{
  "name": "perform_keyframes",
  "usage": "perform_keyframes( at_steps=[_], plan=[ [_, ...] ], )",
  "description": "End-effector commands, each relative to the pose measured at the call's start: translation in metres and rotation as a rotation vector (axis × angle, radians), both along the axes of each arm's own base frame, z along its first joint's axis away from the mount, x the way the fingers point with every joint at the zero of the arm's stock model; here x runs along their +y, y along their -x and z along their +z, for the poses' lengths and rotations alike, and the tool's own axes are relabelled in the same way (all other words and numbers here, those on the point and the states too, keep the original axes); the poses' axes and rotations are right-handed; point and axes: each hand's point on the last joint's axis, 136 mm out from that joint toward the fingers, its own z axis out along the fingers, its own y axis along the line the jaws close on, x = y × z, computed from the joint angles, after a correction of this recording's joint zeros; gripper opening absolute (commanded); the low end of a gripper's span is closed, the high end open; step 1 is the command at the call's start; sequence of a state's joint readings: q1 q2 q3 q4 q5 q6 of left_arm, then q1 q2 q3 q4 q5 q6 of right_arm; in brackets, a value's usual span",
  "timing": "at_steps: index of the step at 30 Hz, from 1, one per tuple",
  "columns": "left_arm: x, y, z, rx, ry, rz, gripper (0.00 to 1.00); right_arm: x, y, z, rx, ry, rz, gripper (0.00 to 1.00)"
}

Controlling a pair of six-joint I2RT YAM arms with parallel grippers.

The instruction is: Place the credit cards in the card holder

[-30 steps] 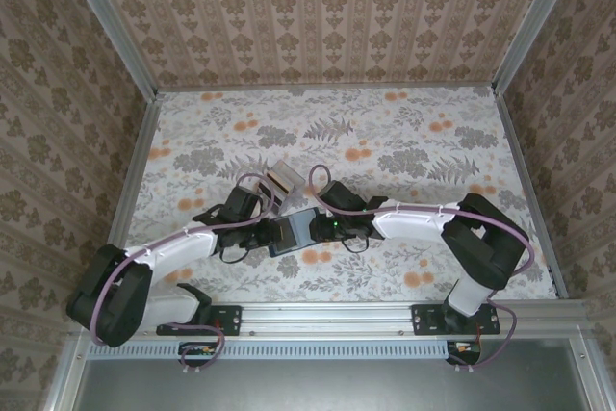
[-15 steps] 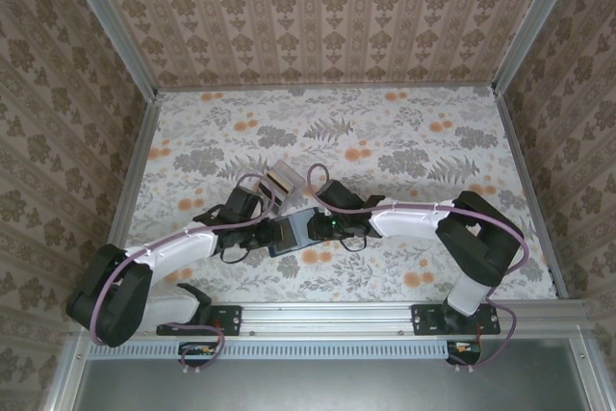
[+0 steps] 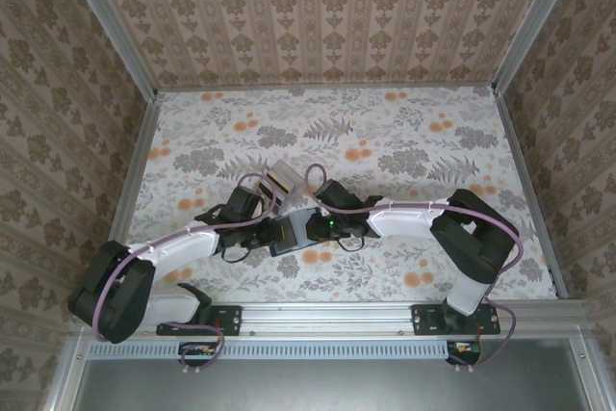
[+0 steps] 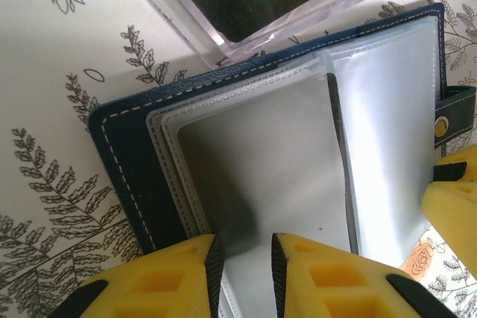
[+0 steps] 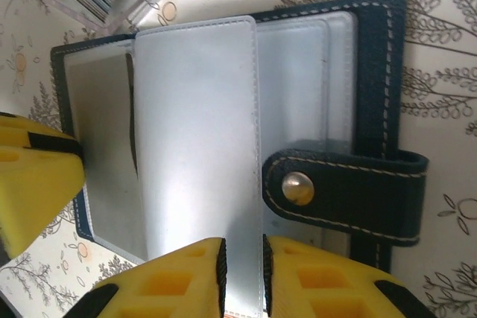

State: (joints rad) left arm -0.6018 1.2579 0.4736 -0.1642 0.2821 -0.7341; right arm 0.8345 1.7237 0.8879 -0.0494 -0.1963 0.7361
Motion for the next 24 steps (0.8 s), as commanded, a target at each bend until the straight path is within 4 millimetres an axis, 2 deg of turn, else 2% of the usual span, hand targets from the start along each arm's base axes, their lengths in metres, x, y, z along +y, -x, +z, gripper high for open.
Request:
perform_keyframes(
  at_steps=[1,6,11,15,19,24],
  plan=[
    [0.002,0.004,-0.004,0.019,-0.019,-0.007,0.28,0.011,-0.001,0.004,0.003,-0.066,0.022,0.24],
    [0.003,0.003,0.005,-0.005,-0.011,0.001,0.28,0.034,0.003,0.023,-0.011,-0.225,0.085,0.29],
    [0.017,-0.002,0.024,-0.041,-0.011,0.05,0.31,0.053,0.007,0.037,-0.004,-0.341,0.153,0.32],
    [0.04,-0.003,0.034,-0.04,-0.026,0.138,0.34,0.065,0.012,0.036,0.008,-0.384,0.183,0.32],
    [0.064,-0.007,0.049,-0.059,-0.018,0.233,0.39,0.081,0.021,0.027,0.025,-0.392,0.229,0.32],
    [0.082,-0.018,0.086,-0.127,-0.012,0.267,0.41,0.091,0.026,0.029,0.032,-0.417,0.264,0.35]
  ],
)
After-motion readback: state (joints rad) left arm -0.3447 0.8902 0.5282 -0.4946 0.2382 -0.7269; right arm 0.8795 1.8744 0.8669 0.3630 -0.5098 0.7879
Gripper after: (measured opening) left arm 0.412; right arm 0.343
